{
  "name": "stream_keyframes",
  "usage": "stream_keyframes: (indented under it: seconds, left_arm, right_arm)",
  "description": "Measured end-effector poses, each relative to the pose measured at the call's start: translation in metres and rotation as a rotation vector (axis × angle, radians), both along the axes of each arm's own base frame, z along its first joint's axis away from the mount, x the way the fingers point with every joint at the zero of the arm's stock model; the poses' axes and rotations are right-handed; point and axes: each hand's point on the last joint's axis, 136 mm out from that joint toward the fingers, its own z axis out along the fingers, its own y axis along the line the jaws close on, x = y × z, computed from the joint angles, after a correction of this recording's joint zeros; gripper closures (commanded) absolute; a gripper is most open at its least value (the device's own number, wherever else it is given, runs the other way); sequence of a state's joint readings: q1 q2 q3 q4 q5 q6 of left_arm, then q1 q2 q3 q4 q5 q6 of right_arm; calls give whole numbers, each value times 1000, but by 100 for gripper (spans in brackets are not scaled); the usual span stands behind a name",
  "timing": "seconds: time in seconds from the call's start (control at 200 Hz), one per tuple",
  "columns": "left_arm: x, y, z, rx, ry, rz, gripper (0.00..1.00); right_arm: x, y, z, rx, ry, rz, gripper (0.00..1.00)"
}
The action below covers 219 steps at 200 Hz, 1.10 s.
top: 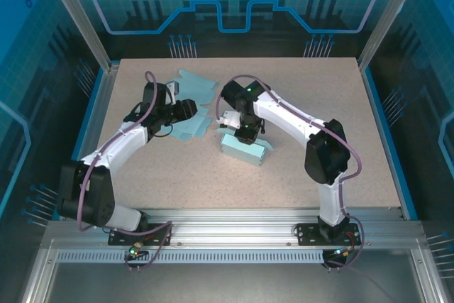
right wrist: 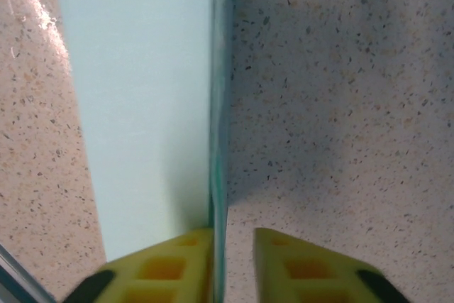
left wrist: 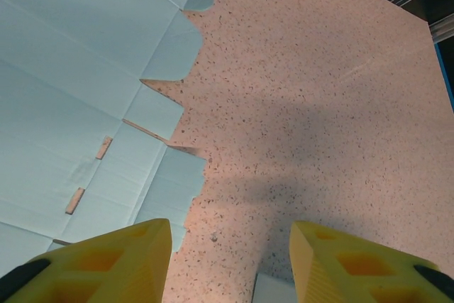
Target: Fold the paper box
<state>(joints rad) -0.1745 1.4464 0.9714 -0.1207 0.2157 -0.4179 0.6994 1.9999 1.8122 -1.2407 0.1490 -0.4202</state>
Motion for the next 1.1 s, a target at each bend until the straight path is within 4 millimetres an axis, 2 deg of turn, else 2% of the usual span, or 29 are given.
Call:
stream_keyframes:
  seconds: [0.135, 0.285, 0.425, 0.585, 0.75, 1.096]
  left_arm:
    - [0, -2, -6, -6, 17, -8, 51]
    - [3, -6, 0, -18, -13, -28, 50]
    - [6, -21, 5, -27, -106, -153, 45]
    - [-13, -52, -2, -40, -237, -440, 45]
    - [-33, -72, -5, -77, -313, -642, 46]
    - [-60, -104, -10, -105, -336, -855, 52]
  right_arm:
    - [3, 1, 0, 3, -15, 1, 60]
    - [7, 3, 0, 8, -34, 1, 59]
    - [9, 4, 0, 15, -47, 2, 59]
    - [11, 5, 0, 24, -60, 5, 59]
    - [11, 4, 1, 31, -76, 21, 59]
    - [11, 4, 1, 40, -88, 34, 59]
